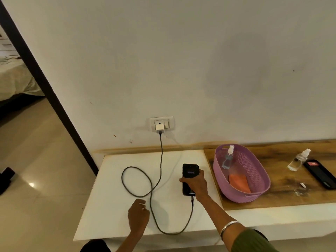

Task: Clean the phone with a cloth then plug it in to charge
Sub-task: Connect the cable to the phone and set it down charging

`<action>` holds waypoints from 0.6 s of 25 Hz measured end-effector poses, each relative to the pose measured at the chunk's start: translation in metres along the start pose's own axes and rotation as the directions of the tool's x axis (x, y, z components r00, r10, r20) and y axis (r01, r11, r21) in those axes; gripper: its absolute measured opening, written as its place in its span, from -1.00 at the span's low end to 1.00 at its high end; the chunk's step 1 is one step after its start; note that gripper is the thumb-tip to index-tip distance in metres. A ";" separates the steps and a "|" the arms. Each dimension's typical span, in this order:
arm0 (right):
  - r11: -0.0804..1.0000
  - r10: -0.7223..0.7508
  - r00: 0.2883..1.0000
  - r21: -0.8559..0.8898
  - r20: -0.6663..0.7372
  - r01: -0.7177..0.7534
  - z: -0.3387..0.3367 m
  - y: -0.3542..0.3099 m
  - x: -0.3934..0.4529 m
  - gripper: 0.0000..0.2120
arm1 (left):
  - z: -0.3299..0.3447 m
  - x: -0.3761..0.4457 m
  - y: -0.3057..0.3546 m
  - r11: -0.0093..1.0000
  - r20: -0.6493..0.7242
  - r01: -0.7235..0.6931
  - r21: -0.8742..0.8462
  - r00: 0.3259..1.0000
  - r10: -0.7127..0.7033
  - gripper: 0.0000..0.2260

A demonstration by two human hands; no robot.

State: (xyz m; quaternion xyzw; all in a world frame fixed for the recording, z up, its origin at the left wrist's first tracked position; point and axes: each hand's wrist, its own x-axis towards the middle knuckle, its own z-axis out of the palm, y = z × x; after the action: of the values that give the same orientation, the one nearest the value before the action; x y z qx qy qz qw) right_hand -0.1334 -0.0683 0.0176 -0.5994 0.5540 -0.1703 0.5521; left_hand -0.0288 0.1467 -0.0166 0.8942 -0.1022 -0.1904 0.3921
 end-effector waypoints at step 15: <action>0.890 -0.039 0.999 -0.452 0.031 0.049 0.031 0.038 0.013 -0.11 | -0.002 0.051 -0.019 0.898 -0.011 0.006 0.439 1.000 -0.001 -0.46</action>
State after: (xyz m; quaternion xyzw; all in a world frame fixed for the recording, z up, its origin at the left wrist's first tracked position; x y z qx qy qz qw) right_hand -0.1218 -0.0556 -0.0305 -0.7257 0.5588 -0.0427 0.3991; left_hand 0.0194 0.1436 -0.0423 0.9607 -0.1388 -0.1586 0.1807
